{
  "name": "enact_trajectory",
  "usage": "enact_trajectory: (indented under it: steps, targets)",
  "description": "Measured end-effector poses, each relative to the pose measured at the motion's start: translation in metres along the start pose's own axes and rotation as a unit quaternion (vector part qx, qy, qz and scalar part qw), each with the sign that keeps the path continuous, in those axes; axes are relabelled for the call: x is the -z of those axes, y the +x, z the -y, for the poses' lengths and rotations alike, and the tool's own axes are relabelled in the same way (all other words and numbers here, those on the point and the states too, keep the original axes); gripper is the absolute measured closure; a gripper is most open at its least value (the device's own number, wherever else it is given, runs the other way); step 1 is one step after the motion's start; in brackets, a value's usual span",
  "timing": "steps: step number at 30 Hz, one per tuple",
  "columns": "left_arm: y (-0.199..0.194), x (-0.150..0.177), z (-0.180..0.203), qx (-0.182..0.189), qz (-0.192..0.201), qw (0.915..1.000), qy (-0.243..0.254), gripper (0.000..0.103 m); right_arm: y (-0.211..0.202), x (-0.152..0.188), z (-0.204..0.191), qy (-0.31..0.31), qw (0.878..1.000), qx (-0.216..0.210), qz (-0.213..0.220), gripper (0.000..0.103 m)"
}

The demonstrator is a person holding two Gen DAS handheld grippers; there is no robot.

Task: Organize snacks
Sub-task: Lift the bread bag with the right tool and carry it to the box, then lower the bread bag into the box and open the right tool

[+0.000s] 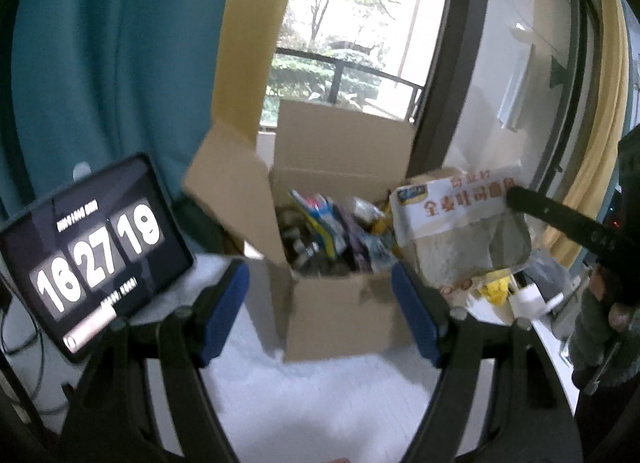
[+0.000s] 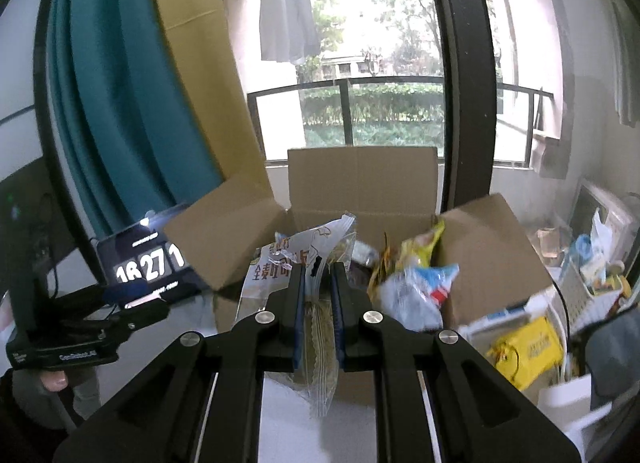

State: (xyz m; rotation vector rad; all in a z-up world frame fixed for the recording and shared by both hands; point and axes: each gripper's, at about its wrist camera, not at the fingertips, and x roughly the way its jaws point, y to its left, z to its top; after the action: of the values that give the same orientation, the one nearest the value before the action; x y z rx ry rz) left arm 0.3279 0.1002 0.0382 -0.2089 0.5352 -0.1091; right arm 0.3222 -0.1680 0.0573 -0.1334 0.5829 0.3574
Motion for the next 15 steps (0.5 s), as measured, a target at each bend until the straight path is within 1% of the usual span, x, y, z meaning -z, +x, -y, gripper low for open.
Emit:
enact_trajectory:
  steps: [4,7,11,15]
  targets:
    - [0.004,-0.026,-0.005,-0.006,0.024,0.9997,0.004,0.028,0.019,-0.017,-0.001,-0.009,1.000,0.002,0.005,0.090]
    - [0.012,-0.038,-0.010,-0.012,0.034,0.9993,-0.004,0.028,0.036,-0.029,0.000,-0.011,1.000,0.006,0.009,0.090]
    - [0.026,-0.042,-0.017,-0.021,0.036,0.9989,-0.022,0.028,0.058,-0.035,0.005,-0.007,1.000,0.017,0.006,0.090]
    - [0.045,-0.038,-0.024,-0.026,0.027,0.9987,-0.034,0.028,0.089,-0.025,0.012,0.002,1.000,0.020,-0.023,0.090]
